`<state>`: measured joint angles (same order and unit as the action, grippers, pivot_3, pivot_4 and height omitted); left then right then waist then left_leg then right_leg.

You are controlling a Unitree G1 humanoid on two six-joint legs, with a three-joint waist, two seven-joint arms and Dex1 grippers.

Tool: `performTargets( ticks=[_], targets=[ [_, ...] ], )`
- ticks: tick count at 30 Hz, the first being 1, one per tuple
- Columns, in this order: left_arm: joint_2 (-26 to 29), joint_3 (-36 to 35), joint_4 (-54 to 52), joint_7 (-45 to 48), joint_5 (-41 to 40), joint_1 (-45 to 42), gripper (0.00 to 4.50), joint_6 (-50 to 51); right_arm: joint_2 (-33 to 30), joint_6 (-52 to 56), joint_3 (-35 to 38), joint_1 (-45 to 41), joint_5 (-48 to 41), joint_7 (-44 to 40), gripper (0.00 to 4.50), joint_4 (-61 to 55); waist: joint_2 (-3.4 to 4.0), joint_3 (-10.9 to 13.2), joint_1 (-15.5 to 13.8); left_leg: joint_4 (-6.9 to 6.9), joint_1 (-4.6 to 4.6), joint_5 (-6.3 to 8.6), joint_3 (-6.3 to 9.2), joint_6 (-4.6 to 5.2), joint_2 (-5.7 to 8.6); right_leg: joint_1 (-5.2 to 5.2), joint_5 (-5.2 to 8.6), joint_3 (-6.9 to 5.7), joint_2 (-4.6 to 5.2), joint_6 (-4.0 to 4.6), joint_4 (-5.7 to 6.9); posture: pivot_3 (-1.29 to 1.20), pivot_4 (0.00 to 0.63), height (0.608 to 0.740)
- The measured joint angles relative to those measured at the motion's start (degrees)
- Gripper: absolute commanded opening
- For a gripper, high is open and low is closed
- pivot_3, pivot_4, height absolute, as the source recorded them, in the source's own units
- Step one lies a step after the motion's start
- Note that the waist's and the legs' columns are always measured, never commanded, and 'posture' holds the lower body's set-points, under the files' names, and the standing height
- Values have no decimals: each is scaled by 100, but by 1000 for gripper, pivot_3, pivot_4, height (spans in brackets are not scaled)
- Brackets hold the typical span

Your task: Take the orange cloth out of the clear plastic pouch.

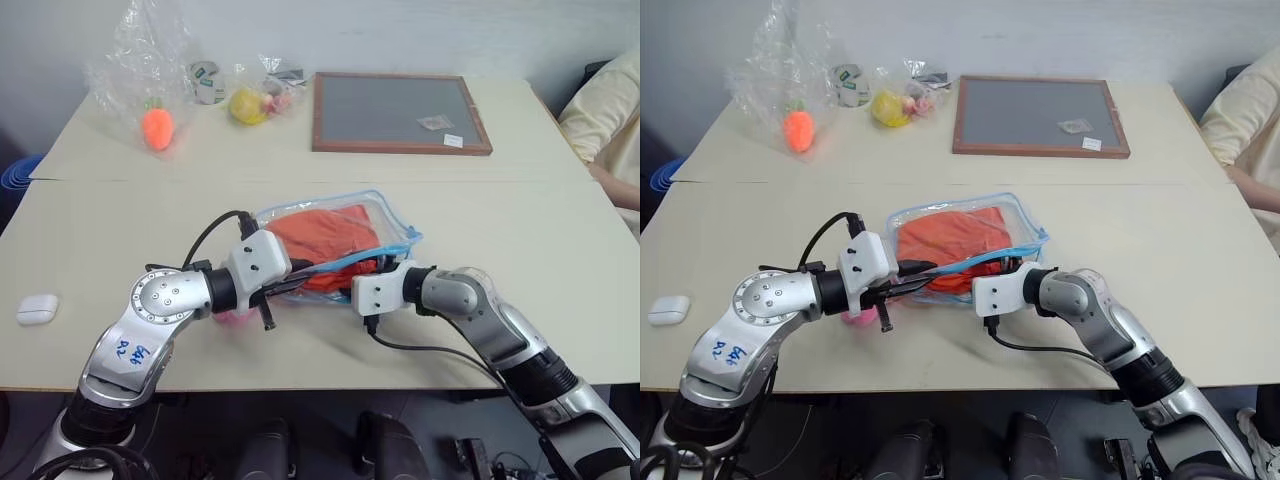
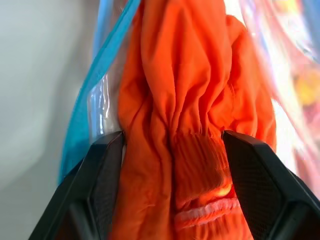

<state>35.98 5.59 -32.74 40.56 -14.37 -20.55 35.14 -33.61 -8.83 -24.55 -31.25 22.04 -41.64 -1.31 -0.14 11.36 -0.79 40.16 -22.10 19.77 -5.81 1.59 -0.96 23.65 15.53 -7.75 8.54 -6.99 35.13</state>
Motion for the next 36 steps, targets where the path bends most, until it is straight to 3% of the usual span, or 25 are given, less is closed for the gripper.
performTargets(
  ticks=[7, 8, 10, 16, 18, 23, 27, 30, 34, 36],
  targets=[
    [-22, -3, 12, -16, -41, -153, 552, 2, 429, -426, -218, -416, 505, 450, 3234, 692, -2, -2, 103, -3, 8, -2, 1, -3, -4, -6, 1, 0, -1, 2, 2, 0, 150, 740],
    [-38, -3, 17, -26, -43, -175, 552, 2, 510, -512, -243, -479, 570, 543, 3060, 861, -2, -3, 107, -4, 11, -3, 0, -5, -8, -7, 1, 1, -2, 2, 3, 0, 150, 740],
    [-54, -2, 26, -41, -44, -183, 552, 2, 633, -634, -291, -580, 612, 642, 2651, 1134, -3, -4, 121, -8, 18, -3, -1, -6, -17, -12, 2, 3, -3, 4, 4, 0, 150, 740],
    [-178, -91, 162, -187, -120, -184, 552, 128, 824, -873, -406, -656, 653, 758, 527, 1635, -4, -5, 128, -10, 43, -3, -8, -6, -26, -30, 3, 12, -3, 5, 7, 0, 150, 740],
    [-283, -212, 177, -292, -201, -186, 552, 250, 823, -936, -414, -657, 652, 758, 31, 1699, -4, -5, 140, -12, 48, -3, -12, -6, -26, -33, 3, 16, -2, 5, 9, 0, 150, 740],
    [-638, -426, 223, -598, -401, -406, 552, 550, 815, -997, -387, -657, 643, 731, 32, 1695, -5, -6, 133, -12, 55, -3, -10, -6, -27, -41, 3, 16, -1, 5, 8, 0, 150, 740],
    [-486, -381, 222, -523, -404, -429, 552, 539, 813, -964, -338, -623, 598, 629, 32, 1636, -5, -6, 132, -18, 56, -3, -11, -6, -26, -40, 3, 16, -1, 6, 5, 0, 150, 740],
    [-233, -398, 161, -215, -606, -341, 1059, 559, 811, -961, -305, -594, 595, 592, 32, 1604, -5, -6, 130, -19, 56, -3, -12, -7, -27, -40, 4, 16, -1, 6, 1, 0, 150, 740],
    [475, -493, -296, 612, -1197, 13, 2232, 601, 804, -942, -244, -538, 587, 538, 32, 1550, -5, -6, 123, -22, 56, -2, -9, -8, -28, -41, 5, 15, 0, 8, -2, 0, 150, 740],
    [788, -339, -283, 755, -975, 117, 2819, 358, 804, -906, -225, -529, 587, 512, 32, 1538, -5, -6, 104, -20, 59, -2, -9, -8, -26, -44, 5, 14, -1, 9, -2, 0, 150, 740]
  ],
)
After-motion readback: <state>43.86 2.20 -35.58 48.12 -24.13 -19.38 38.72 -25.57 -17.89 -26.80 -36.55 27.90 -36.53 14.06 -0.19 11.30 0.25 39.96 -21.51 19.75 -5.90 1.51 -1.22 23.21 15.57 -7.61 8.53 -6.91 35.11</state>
